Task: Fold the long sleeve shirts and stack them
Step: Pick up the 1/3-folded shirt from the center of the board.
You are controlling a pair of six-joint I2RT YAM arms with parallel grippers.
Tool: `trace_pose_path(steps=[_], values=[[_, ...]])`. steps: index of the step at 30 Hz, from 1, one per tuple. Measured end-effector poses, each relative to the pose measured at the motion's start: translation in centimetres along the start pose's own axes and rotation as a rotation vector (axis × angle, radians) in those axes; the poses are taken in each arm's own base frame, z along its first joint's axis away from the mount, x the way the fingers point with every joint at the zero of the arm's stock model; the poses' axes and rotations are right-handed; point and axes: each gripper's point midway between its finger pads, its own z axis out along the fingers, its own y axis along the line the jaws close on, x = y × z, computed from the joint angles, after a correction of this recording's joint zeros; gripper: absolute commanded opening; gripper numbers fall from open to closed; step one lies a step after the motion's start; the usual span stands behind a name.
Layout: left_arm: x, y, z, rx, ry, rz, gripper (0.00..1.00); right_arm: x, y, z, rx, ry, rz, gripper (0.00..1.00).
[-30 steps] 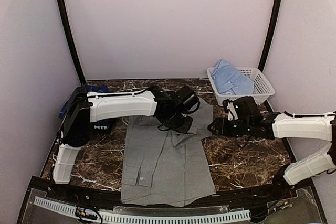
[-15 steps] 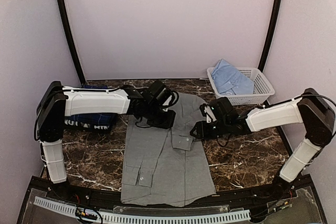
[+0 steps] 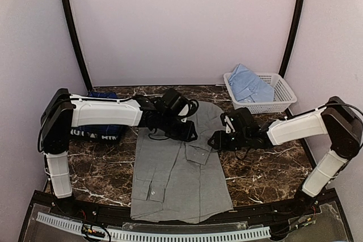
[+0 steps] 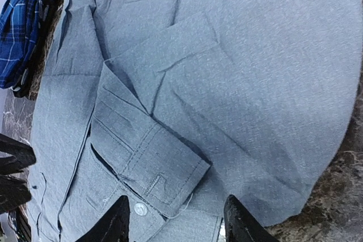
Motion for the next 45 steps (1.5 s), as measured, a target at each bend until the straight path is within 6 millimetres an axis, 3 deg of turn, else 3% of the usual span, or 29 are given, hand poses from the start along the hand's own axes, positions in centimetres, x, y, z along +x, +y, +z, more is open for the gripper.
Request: trace_pose_path(steps=[6, 11, 14, 20, 30, 34, 37, 45], values=[[-0.3, -2.3, 1.6, -0.049, -0.001, 0.079, 0.46, -2.3, -1.3, -3.3, 0.062, -0.119, 0.044, 0.55], [-1.1, -4.1, 4.6, -0.127, -0.010, 0.148, 0.57, -3.6, -3.7, -6.4, 0.118, -0.210, 0.092, 0.55], [-0.5, -3.6, 6.7, -0.189, 0.011, 0.183, 0.63, -3.8, -4.5, -7.7, 0.143, -0.234, 0.105, 0.56], [0.2, -1.6, 9.5, -0.314, 0.050, 0.231, 0.67, -3.6, -4.8, -9.4, 0.147, -0.260, 0.107, 0.56], [0.2, -0.2, 10.1, -0.392, 0.063, 0.284, 0.54, -2.7, -5.4, -9.6, 0.160, -0.243, 0.108, 0.56], [0.3, 0.2, 10.2, -0.410, 0.070, 0.299, 0.44, -2.7, -5.4, -9.6, 0.160, -0.242, 0.109, 0.56], [0.1, 0.3, 10.1, -0.422, 0.069, 0.308, 0.29, -2.7, -5.4, -9.6, 0.159, -0.242, 0.108, 0.56], [-0.7, 0.2, 9.4, -0.444, 0.053, 0.317, 0.14, -2.7, -5.4, -9.5, 0.159, -0.238, 0.101, 0.56]])
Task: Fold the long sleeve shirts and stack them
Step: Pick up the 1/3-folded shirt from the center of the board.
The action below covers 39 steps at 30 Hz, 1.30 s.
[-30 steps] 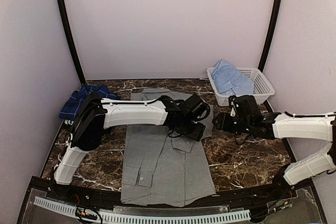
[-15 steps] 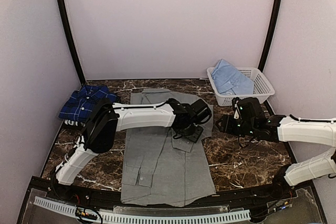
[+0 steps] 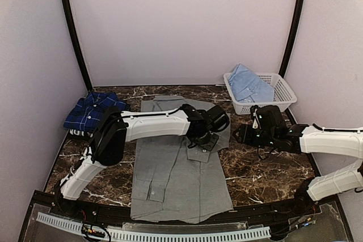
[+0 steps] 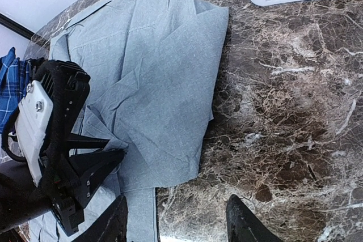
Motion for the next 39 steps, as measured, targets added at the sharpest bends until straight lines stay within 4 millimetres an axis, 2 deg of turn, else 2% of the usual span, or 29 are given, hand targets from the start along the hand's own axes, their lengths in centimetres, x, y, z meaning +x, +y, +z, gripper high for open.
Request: trace_pose_path(steps=[6, 10, 14, 20, 24, 28, 33, 39], values=[[-0.3, 0.7, -0.2, -0.014, -0.002, -0.018, 0.03, 0.5, 0.0, 0.3, -0.003, 0.023, -0.009, 0.56], [-1.1, 1.8, -1.5, -0.018, -0.013, -0.053, 0.00, 1.2, 0.1, 0.6, -0.016, 0.054, -0.023, 0.58], [-2.8, 4.3, -4.8, -0.016, -0.057, -0.120, 0.00, 1.9, 0.4, 0.9, -0.032, 0.088, -0.038, 0.58], [-5.4, 9.3, -11.3, 0.000, -0.165, -0.242, 0.00, 3.5, 1.0, 1.2, -0.060, 0.150, -0.063, 0.57], [-6.7, 12.9, -15.1, 0.006, -0.246, -0.319, 0.00, 5.4, 1.7, 1.0, -0.073, 0.206, -0.095, 0.56], [-7.0, 16.2, -17.1, -0.004, -0.296, -0.377, 0.00, 7.3, 2.5, 0.5, -0.087, 0.261, -0.120, 0.53], [-7.0, 19.6, -18.4, -0.026, -0.331, -0.432, 0.00, 10.6, 3.2, -0.6, -0.090, 0.353, -0.150, 0.46], [-7.3, 22.4, -19.7, -0.045, -0.367, -0.470, 0.00, 15.0, 3.2, -3.0, -0.090, 0.461, -0.154, 0.43]])
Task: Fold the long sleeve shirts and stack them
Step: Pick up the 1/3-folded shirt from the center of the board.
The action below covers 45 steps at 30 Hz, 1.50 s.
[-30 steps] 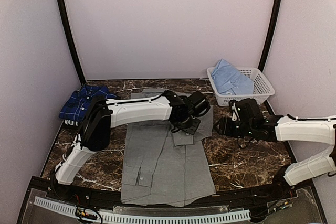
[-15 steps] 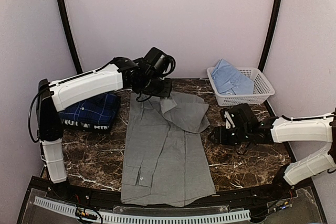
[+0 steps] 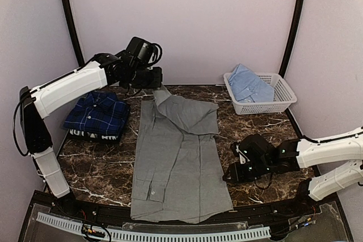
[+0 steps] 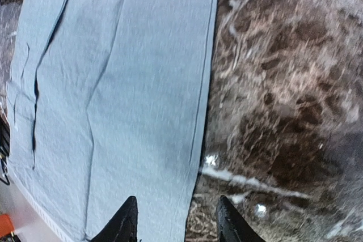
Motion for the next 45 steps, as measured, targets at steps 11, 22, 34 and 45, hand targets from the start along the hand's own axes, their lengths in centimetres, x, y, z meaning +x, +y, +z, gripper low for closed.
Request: trace_pose_path(steps=[11, 22, 34, 45], values=[[-3.4, 2.7, -1.0, -0.007, -0.065, -0.032, 0.00, 6.1, 0.4, 0.0, 0.033, 0.151, 0.013, 0.36], [-5.9, 4.0, -1.3, -0.006, -0.111, -0.049, 0.00, 5.5, 2.2, 2.5, 0.094, 0.184, 0.010, 0.04], [-7.1, 7.4, 3.4, -0.076, -0.102, -0.051, 0.00, 1.7, -0.9, 2.8, 0.209, 0.098, 0.035, 0.00], [-7.3, 7.9, 7.0, -0.082, -0.078, -0.047, 0.00, 2.5, -3.8, 0.6, 0.195, 0.080, 0.058, 0.28]])
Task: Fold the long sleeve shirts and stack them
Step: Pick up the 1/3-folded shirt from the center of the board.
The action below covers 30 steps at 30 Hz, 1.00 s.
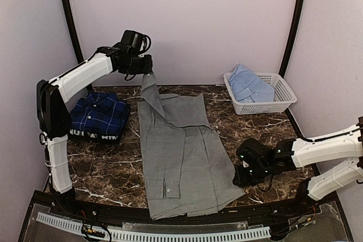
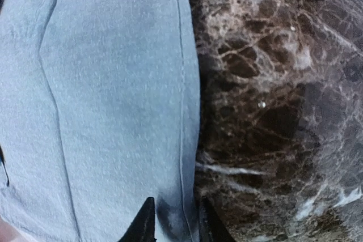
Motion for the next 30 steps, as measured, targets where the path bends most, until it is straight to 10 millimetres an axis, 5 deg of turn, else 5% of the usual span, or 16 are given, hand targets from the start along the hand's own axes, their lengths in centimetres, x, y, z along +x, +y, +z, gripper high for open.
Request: trace_pose_path(steps=[11, 23, 30], values=[[-3.4, -0.8, -1.7, 0.033, -0.079, -0.017, 0.00, 2.9, -2.4, -1.5, -0.019, 0.045, 0.061, 0.23], [-3.3, -1.3, -1.7, 0.060, -0.071, -0.016, 0.00, 4.0, -1.2, -1.2, -0.057, 0.078, 0.066, 0.04], [-3.7, -1.4, -2.0, 0.065, -0.079, -0.014, 0.00, 4.1, -2.4, -1.6, 0.022, 0.071, 0.078, 0.00]])
